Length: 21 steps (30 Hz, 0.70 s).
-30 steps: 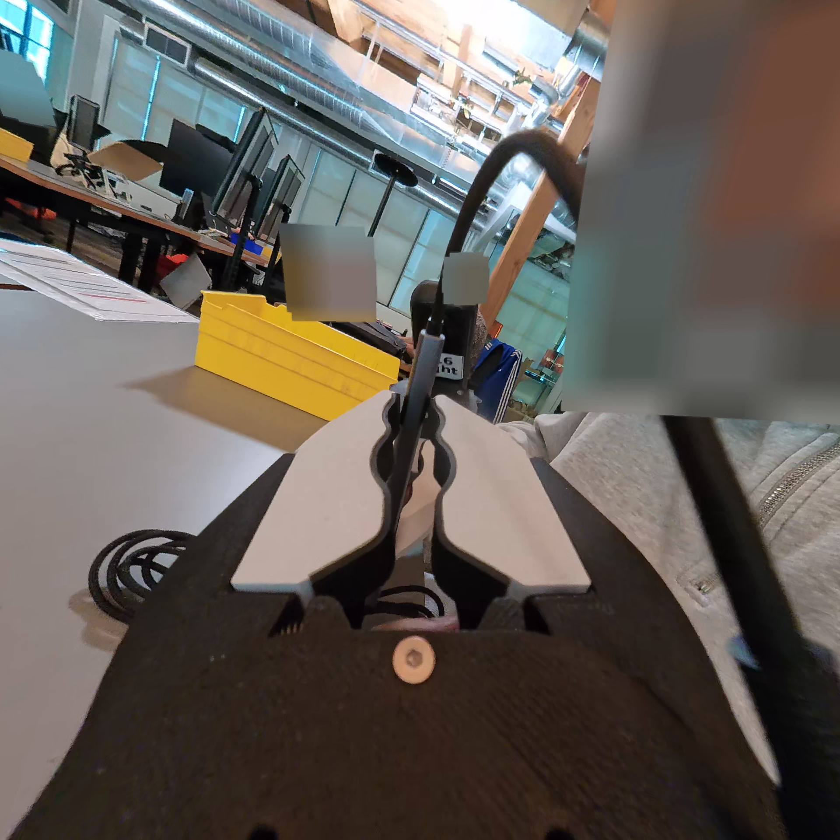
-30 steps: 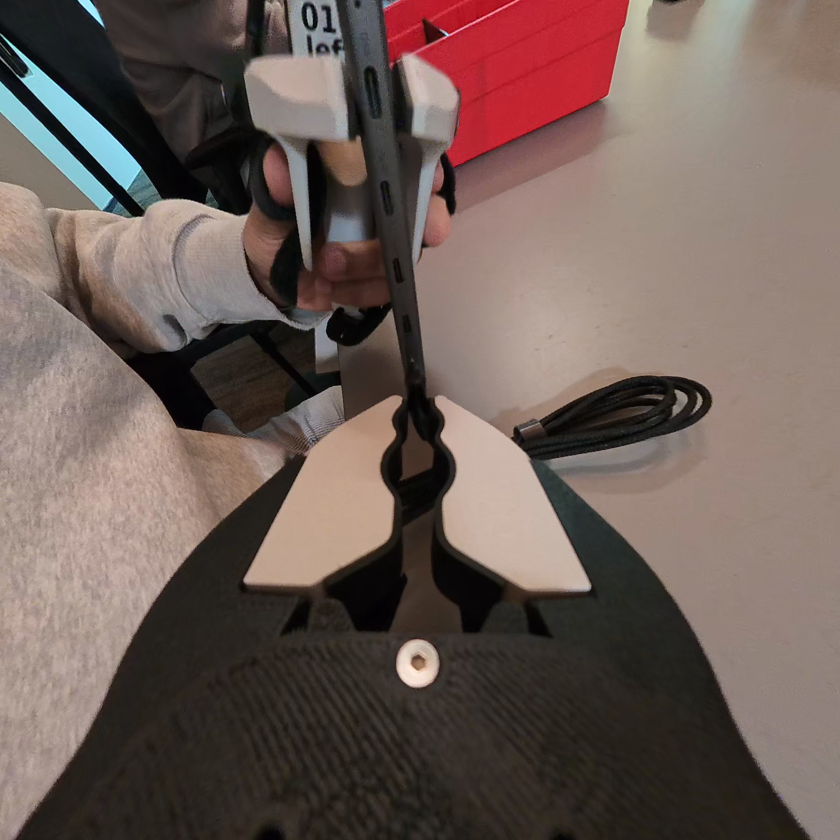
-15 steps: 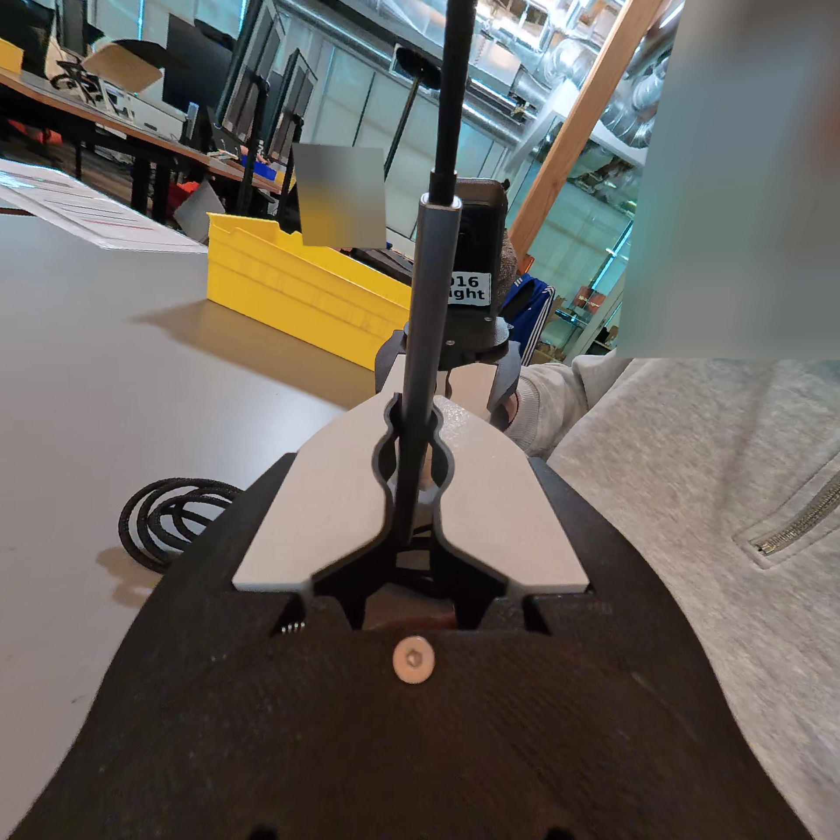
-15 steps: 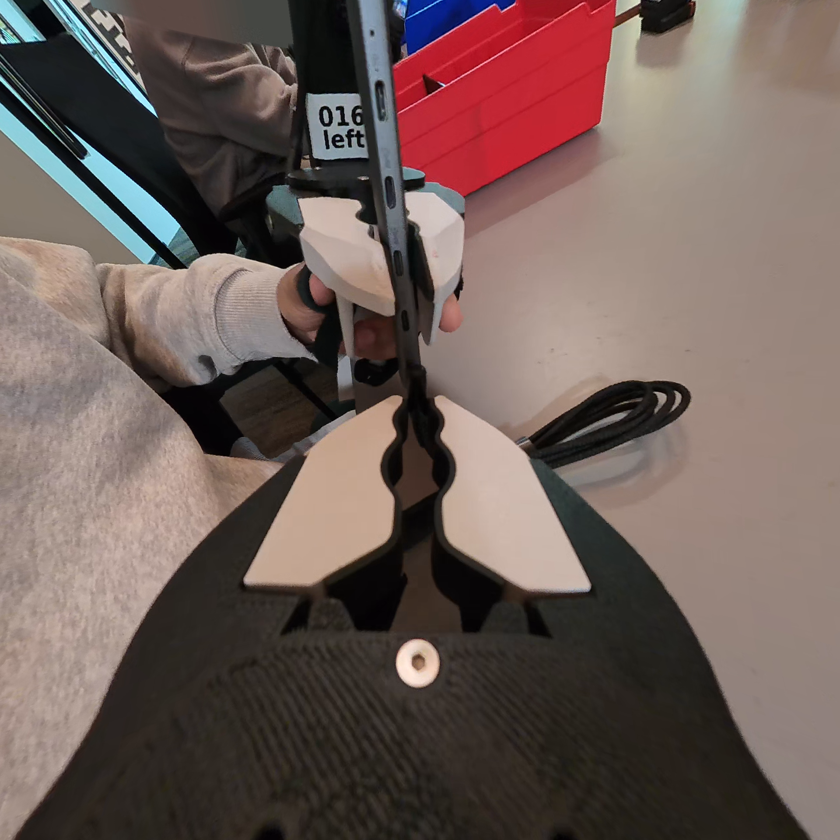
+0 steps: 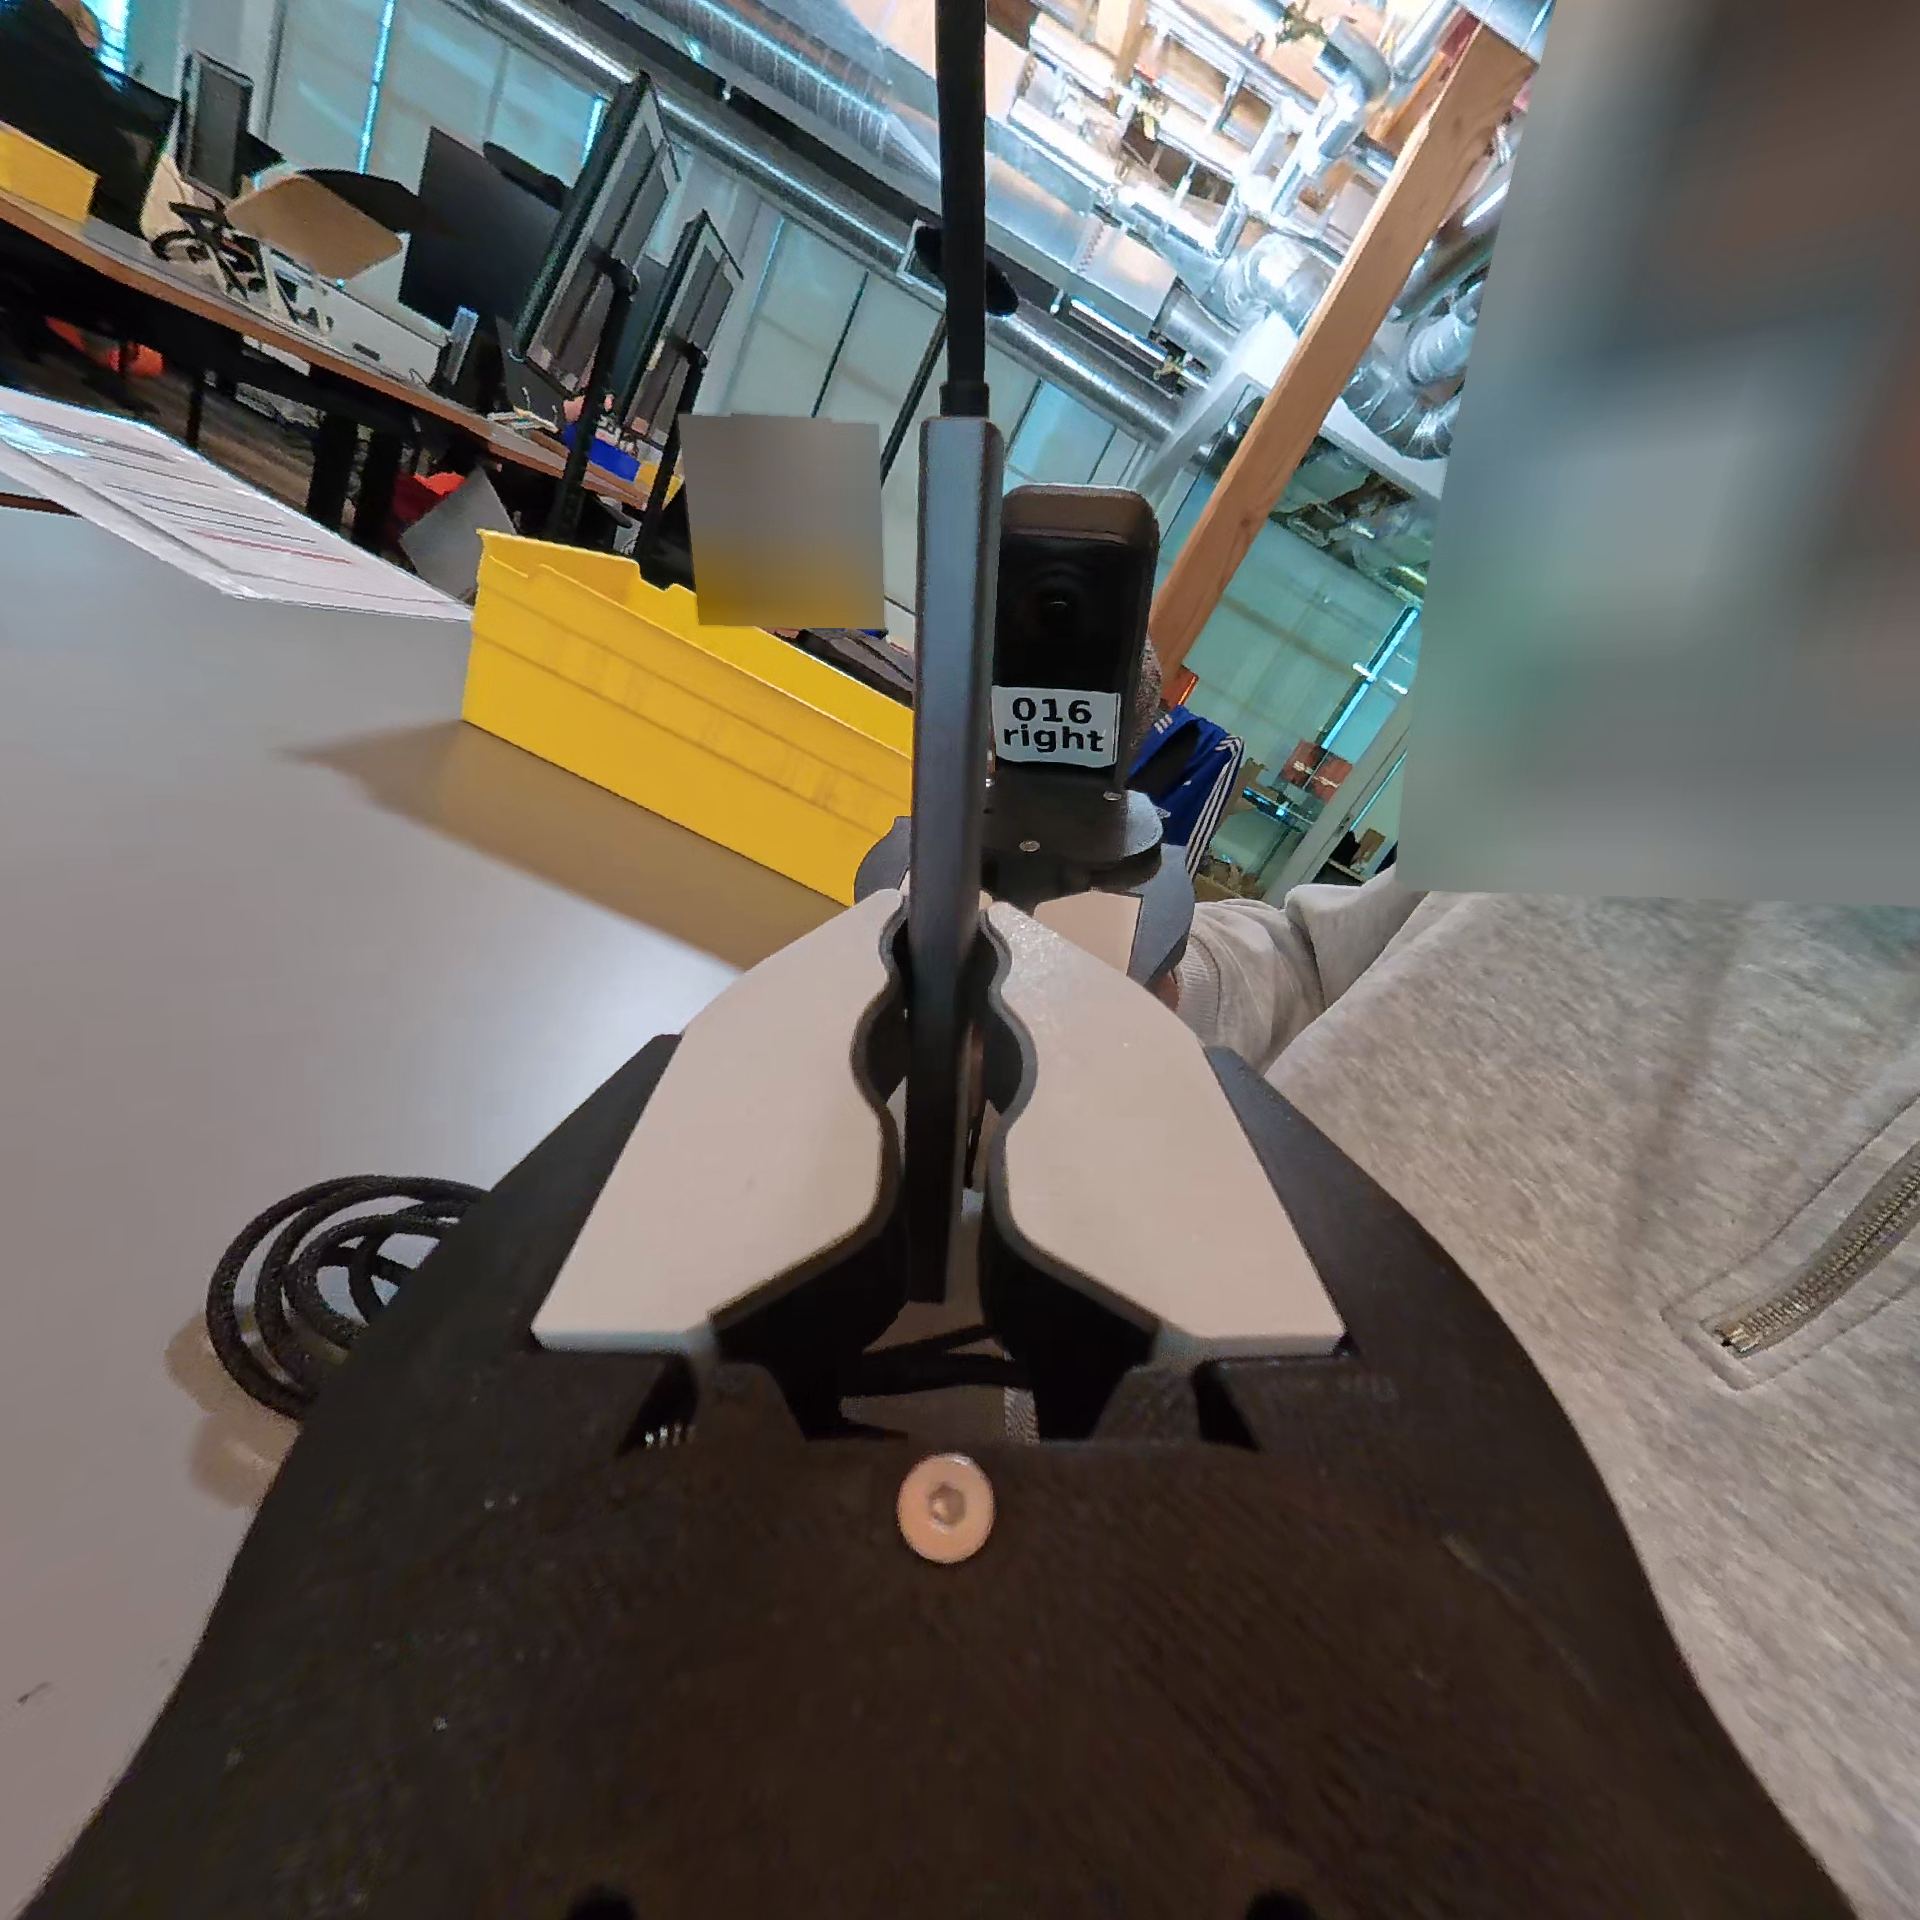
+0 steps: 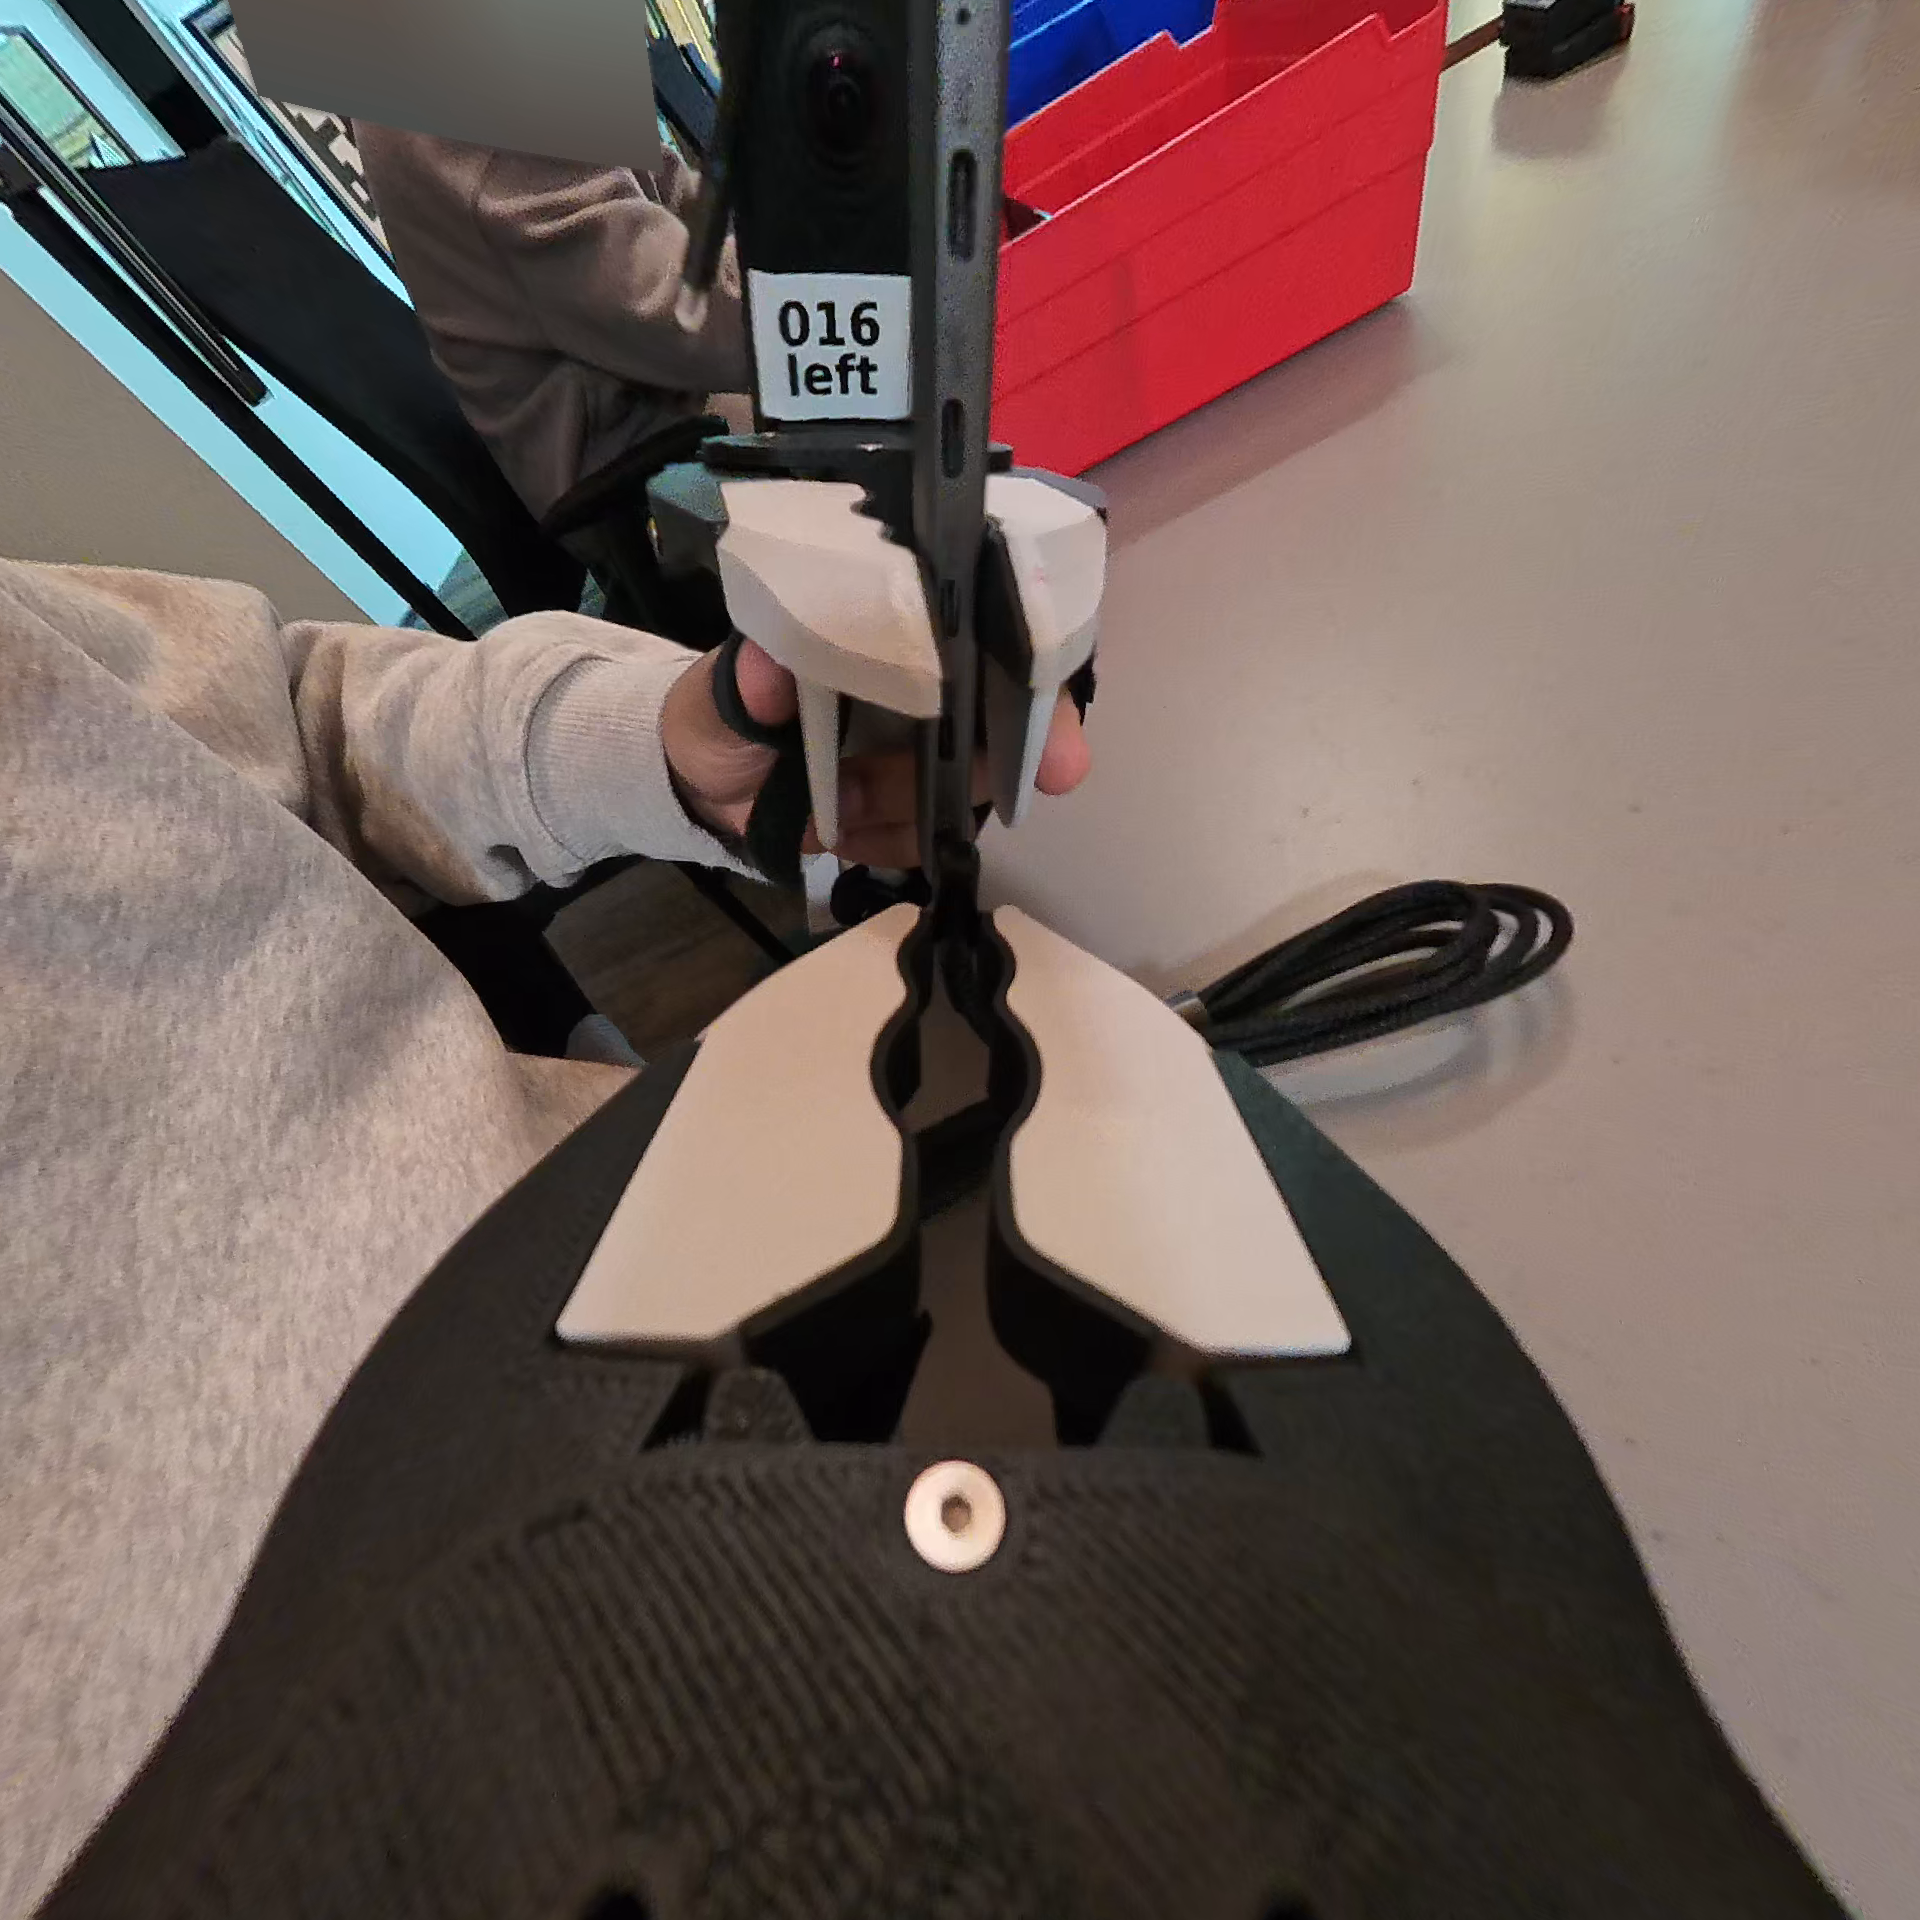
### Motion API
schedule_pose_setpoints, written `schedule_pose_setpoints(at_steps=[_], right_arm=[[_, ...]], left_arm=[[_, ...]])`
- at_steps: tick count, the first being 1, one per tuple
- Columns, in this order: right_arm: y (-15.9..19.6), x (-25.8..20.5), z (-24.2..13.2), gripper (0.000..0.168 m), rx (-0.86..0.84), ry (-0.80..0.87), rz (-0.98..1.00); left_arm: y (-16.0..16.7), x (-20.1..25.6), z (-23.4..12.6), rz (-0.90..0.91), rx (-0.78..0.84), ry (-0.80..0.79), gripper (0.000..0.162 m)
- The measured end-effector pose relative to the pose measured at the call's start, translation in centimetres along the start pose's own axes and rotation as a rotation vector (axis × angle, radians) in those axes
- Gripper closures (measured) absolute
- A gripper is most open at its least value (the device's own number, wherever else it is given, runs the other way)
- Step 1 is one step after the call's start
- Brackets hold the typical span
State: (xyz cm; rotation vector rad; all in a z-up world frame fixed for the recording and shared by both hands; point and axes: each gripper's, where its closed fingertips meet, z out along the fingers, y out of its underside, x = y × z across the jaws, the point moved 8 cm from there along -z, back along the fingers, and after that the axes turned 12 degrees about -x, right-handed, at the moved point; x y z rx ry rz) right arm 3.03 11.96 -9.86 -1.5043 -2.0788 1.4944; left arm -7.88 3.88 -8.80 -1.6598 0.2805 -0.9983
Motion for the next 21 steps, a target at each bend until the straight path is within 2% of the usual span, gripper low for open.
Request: schedule_pose_setpoints(at_steps=[4, 10, 14, 16, 18, 21], right_arm=[[0.0, 0.4, -0.3, 0.160, 0.026, -0.008, 0.028], [-0.1, 1.2, -1.0, 0.161, 0.072, -0.016, 0.082], [-0.1, 1.5, -1.3, 0.161, 0.086, -0.016, 0.097], [-0.1, 1.6, -1.4, 0.161, 0.090, -0.012, 0.096], [-0.1, 1.6, -1.4, 0.161, 0.091, -0.015, 0.097], [-0.1, 1.6, -1.4, 0.161, 0.086, -0.011, 0.091]], left_arm=[[-0.1, -0.1, -0.3, -0.025, -0.014, 0.021, 0.153], [0.4, -0.1, -0.2, 0.069, -0.194, -0.089, 0.141], [0.2, -0.3, -0.6, 0.055, -0.217, -0.106, 0.133], [0.3, -0.5, -0.9, 0.072, -0.249, -0.129, 0.136], [0.4, -0.6, -1.1, 0.094, -0.279, -0.150, 0.150], [0.5, -0.7, -1.1, 0.080, -0.277, -0.138, 0.151]])
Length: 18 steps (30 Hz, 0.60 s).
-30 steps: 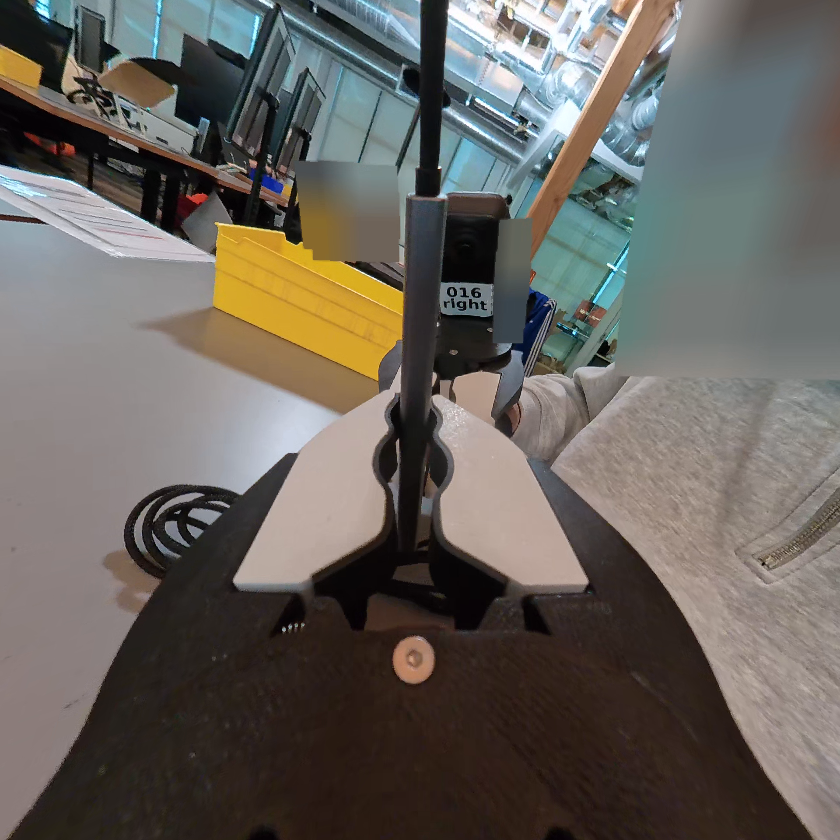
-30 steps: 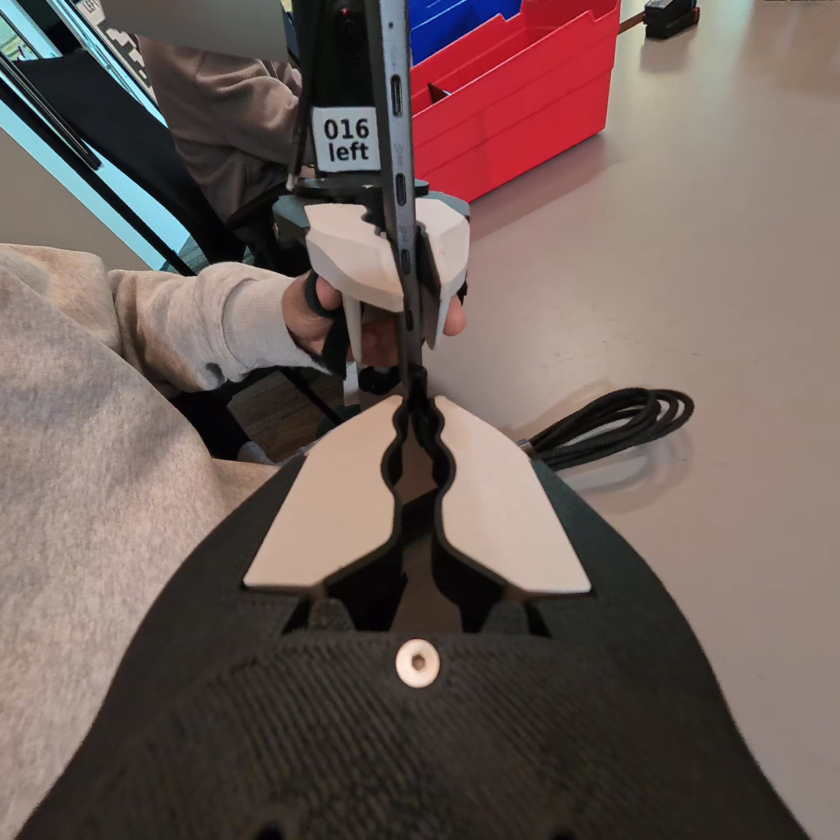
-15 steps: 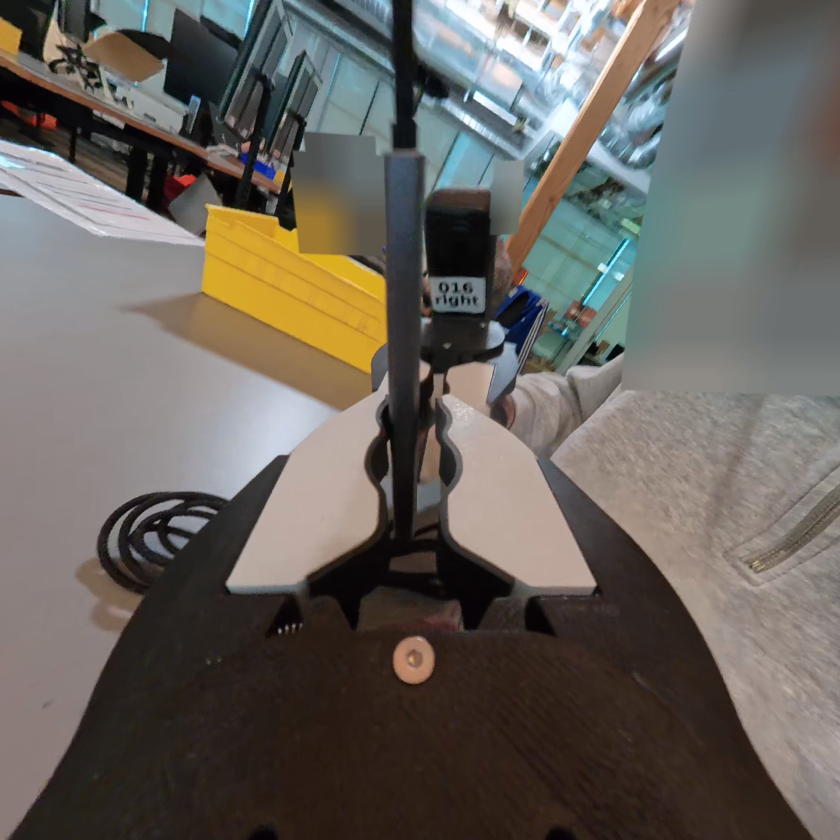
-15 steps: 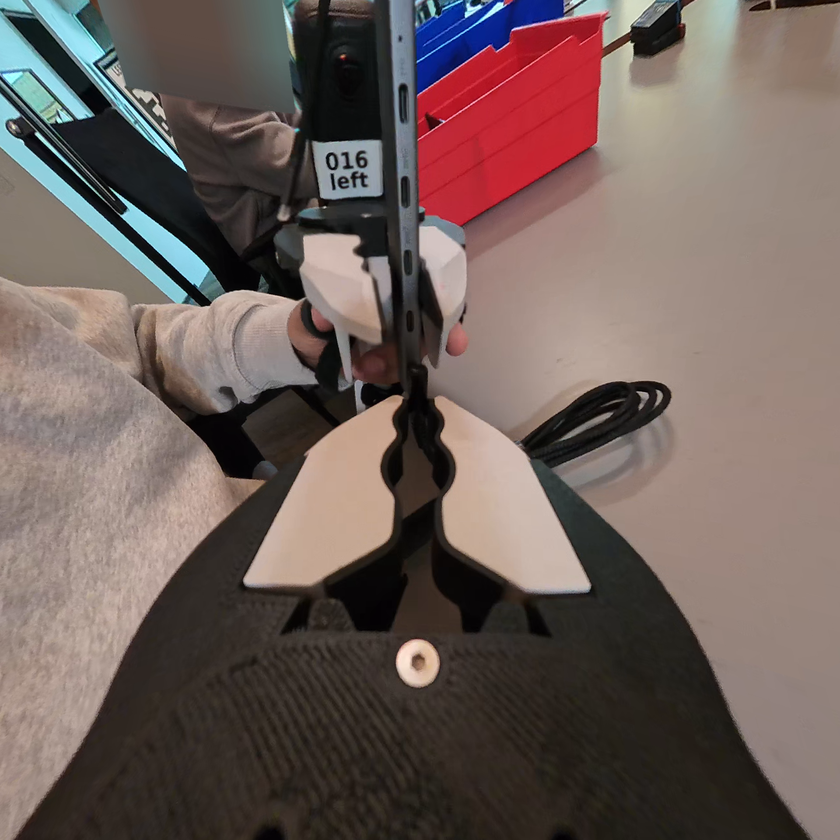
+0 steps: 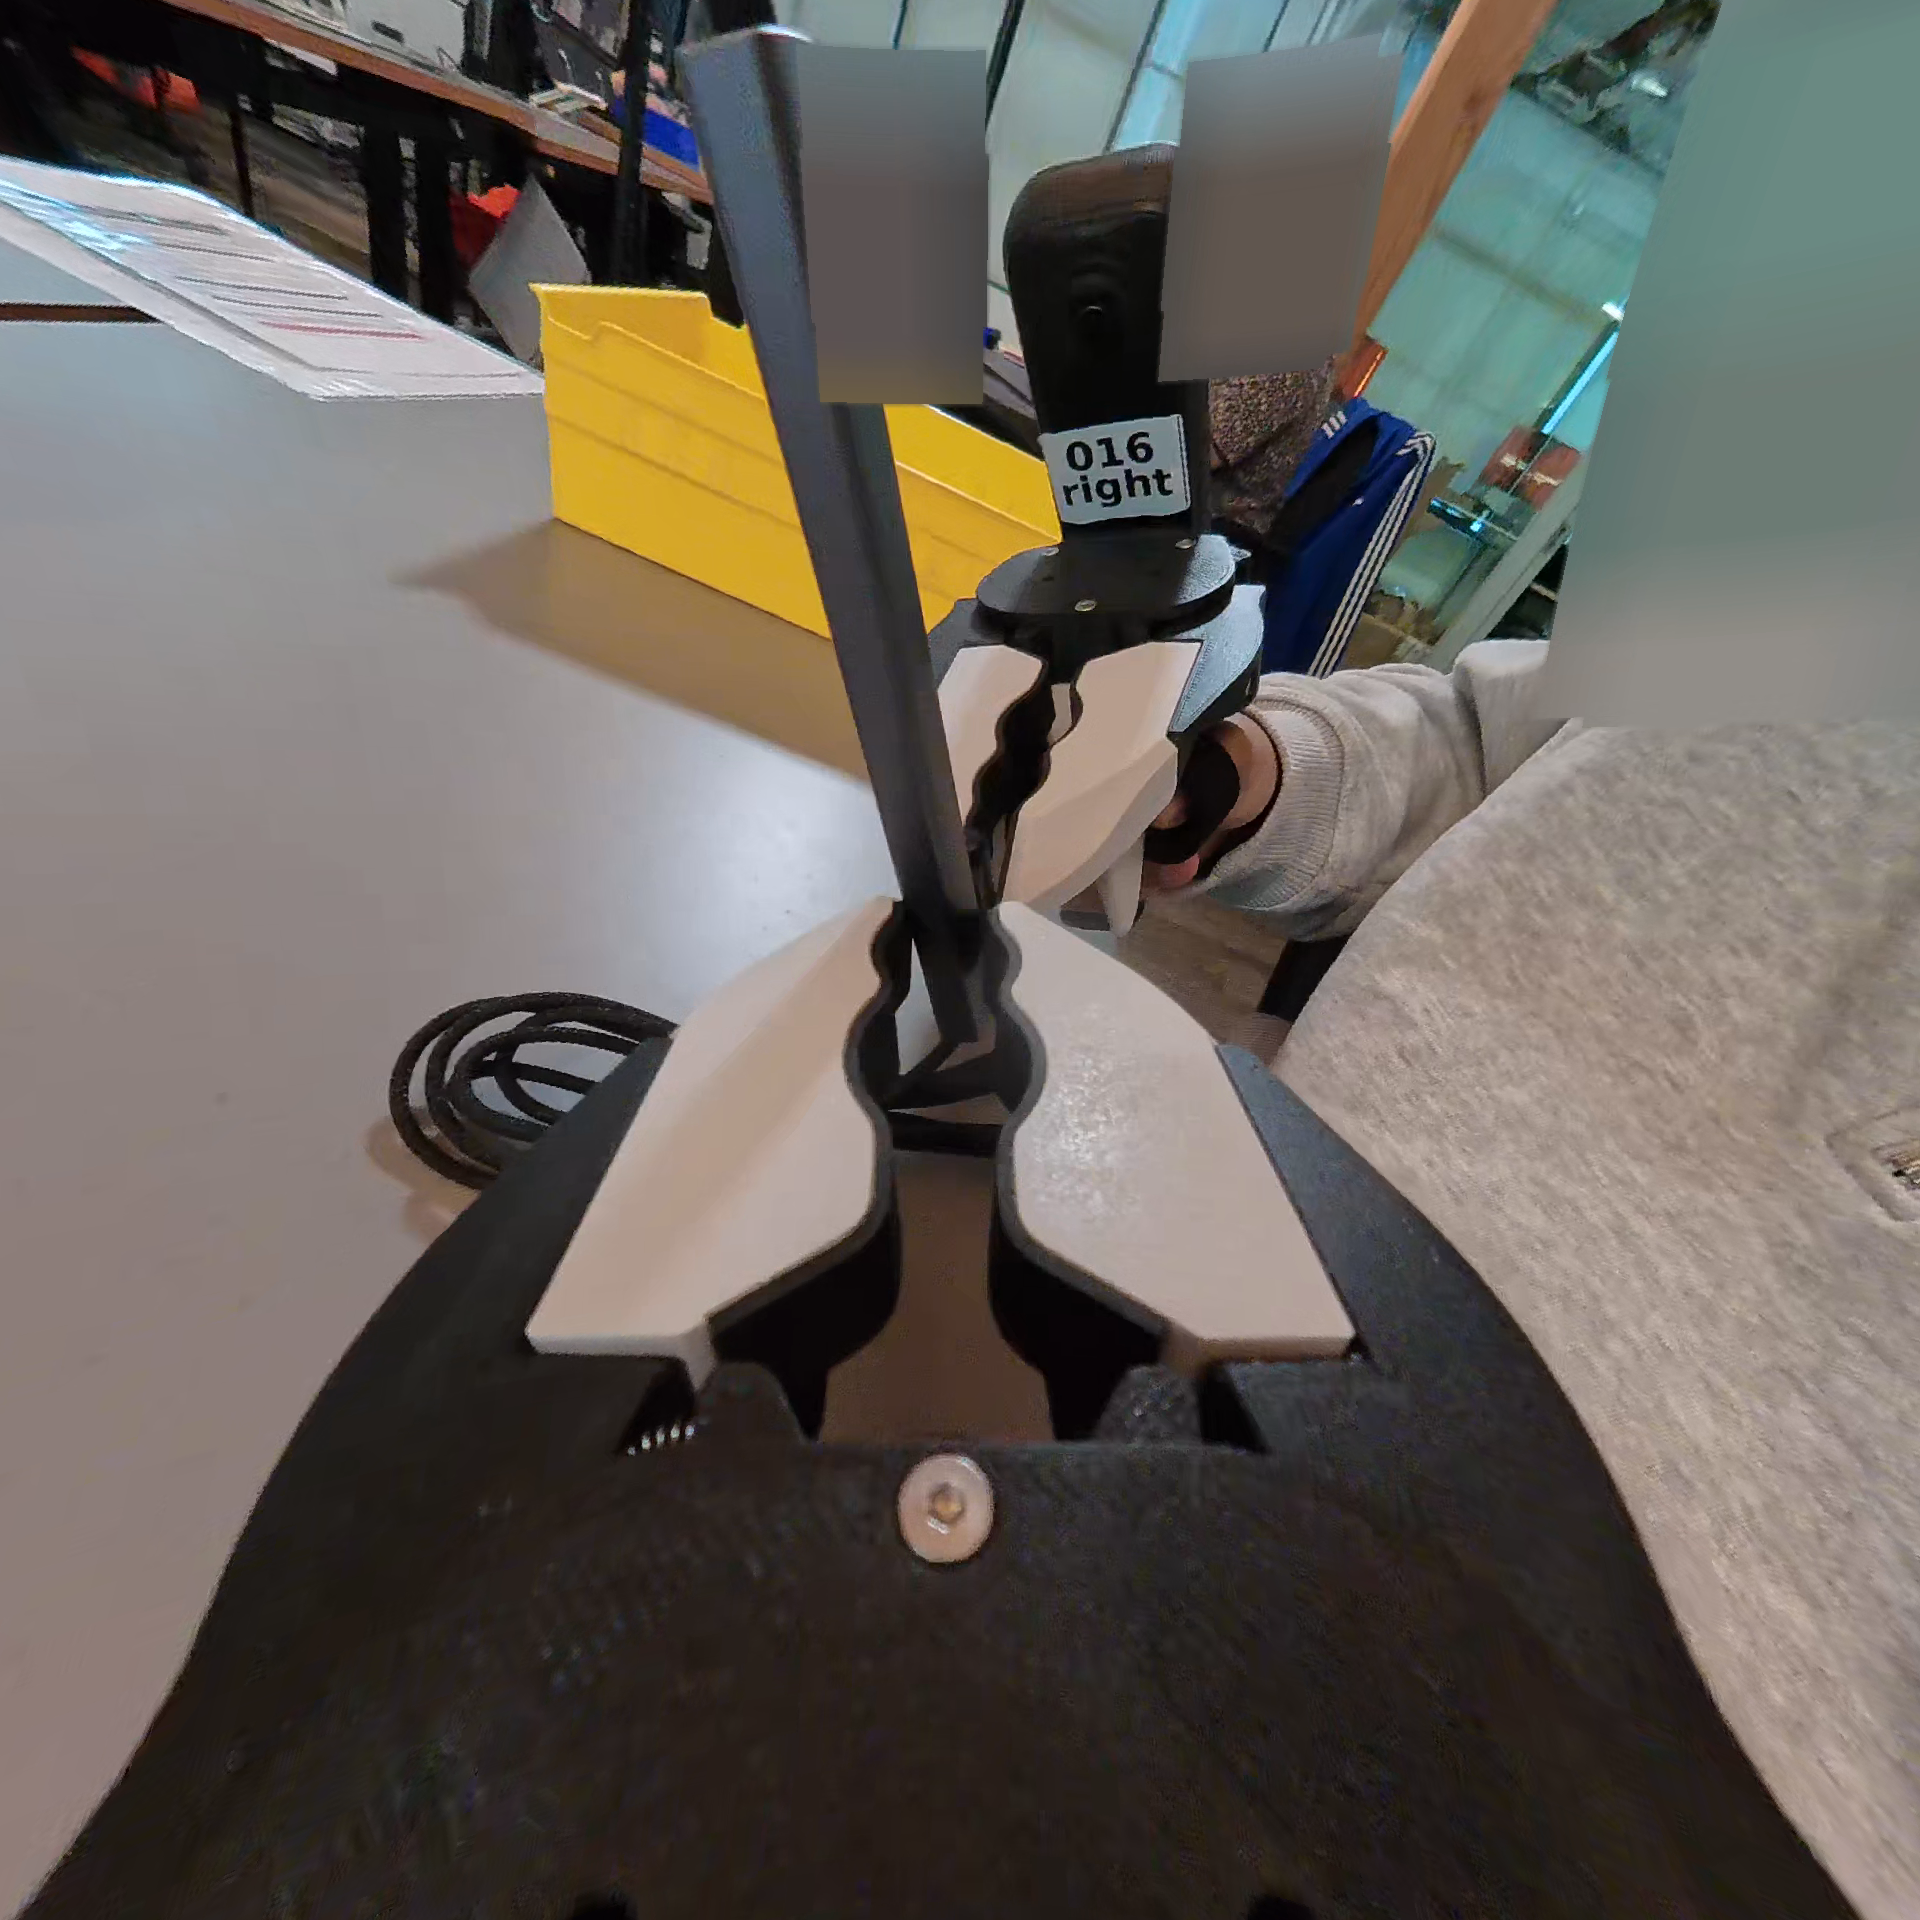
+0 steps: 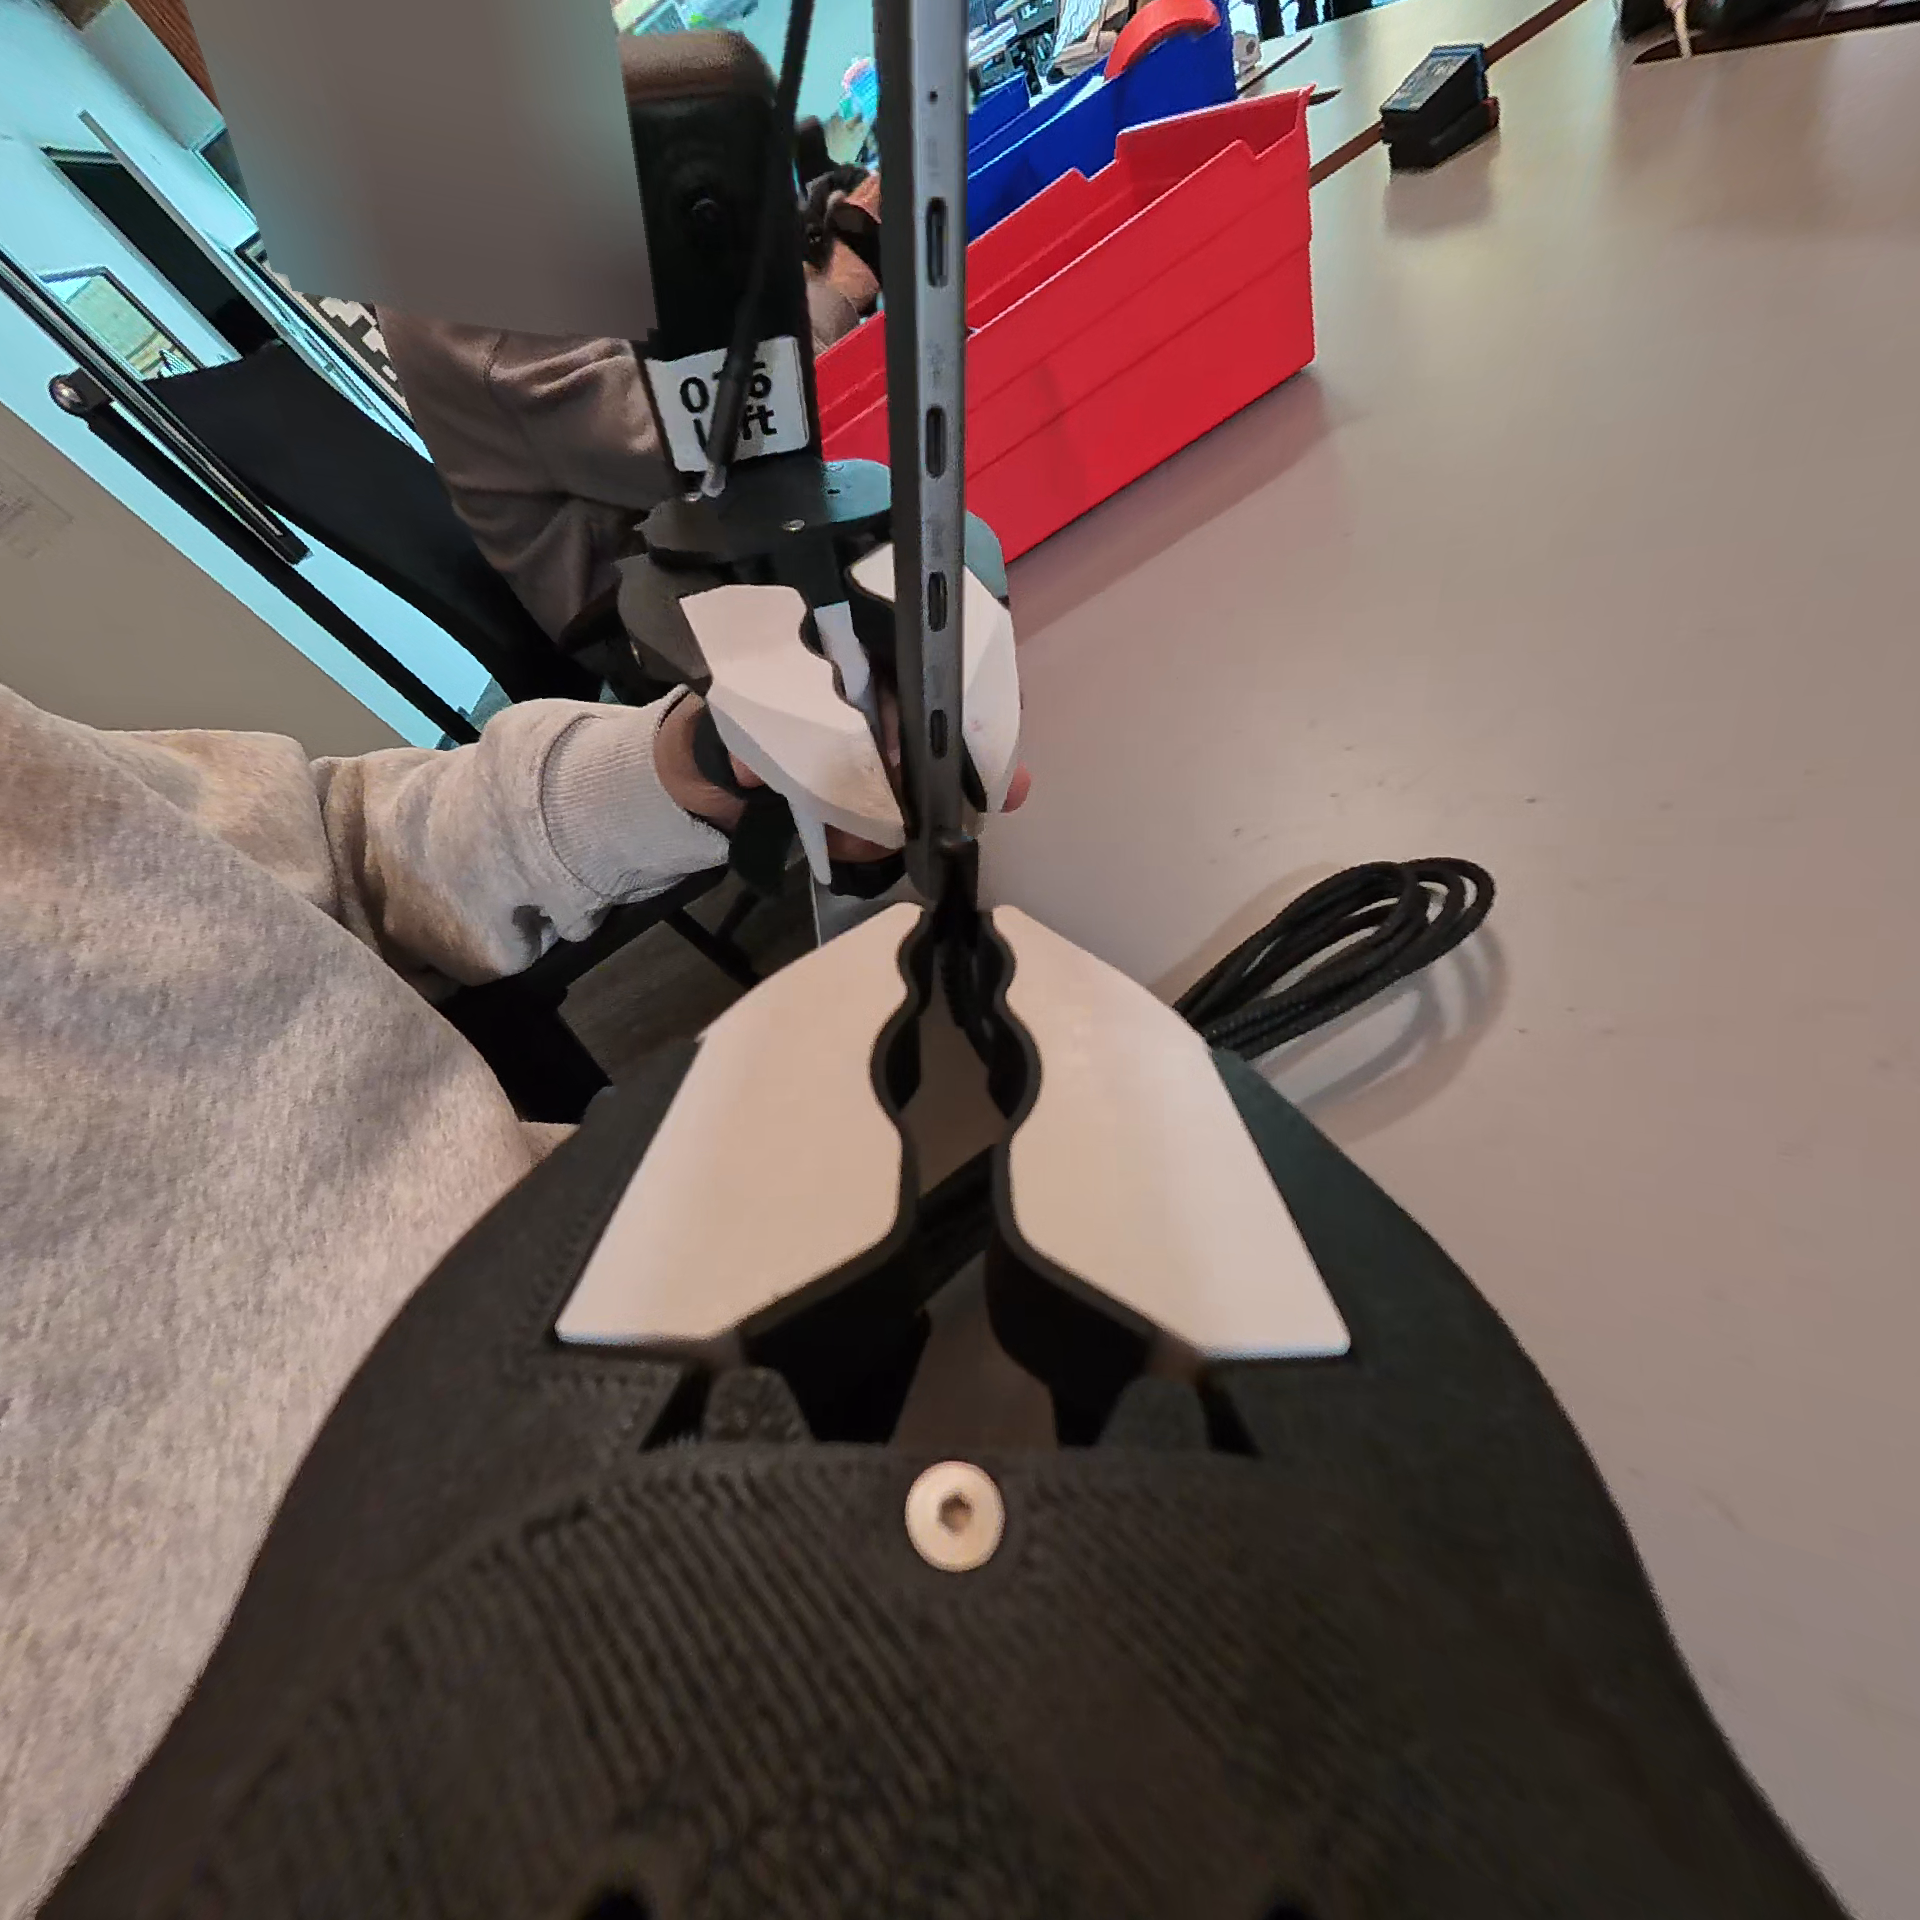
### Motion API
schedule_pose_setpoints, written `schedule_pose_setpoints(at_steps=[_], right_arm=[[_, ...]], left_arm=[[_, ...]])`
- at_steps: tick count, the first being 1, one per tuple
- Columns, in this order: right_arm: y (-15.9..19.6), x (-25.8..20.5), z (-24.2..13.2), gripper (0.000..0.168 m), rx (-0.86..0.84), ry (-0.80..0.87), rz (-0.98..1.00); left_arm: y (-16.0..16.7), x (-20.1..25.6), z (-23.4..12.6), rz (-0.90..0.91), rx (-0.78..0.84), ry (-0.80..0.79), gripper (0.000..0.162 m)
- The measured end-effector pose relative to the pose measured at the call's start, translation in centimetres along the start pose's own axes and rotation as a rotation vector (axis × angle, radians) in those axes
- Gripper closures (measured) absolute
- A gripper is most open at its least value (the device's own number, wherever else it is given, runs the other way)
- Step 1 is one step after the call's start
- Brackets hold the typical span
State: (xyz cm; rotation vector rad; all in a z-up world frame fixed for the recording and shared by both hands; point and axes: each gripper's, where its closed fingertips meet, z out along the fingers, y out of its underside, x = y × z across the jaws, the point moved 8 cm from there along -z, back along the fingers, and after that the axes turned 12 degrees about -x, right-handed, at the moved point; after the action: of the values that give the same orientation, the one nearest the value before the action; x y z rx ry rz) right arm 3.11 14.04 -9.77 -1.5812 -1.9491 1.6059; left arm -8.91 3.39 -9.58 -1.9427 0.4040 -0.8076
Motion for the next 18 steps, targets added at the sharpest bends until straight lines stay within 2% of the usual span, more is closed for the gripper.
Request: schedule_pose_setpoints(at_steps=[9, 14, 18], right_arm=[[0.17, -0.04, 0.14, 0.161, -0.024, 0.022, -0.034], [0.16, 0.23, 0.04, 0.160, 0.026, 0.003, -0.010], [0.27, 0.50, 0.13, 0.153, 0.036, 0.034, -0.030]], left_arm=[[0.43, -0.27, 0.16, -0.049, 0.014, 0.063, 0.154], [0.32, -0.37, 0.14, -0.065, 0.049, 0.072, 0.154], [0.45, -0.37, 0.36, -0.054, 0.032, 0.056, 0.154]])
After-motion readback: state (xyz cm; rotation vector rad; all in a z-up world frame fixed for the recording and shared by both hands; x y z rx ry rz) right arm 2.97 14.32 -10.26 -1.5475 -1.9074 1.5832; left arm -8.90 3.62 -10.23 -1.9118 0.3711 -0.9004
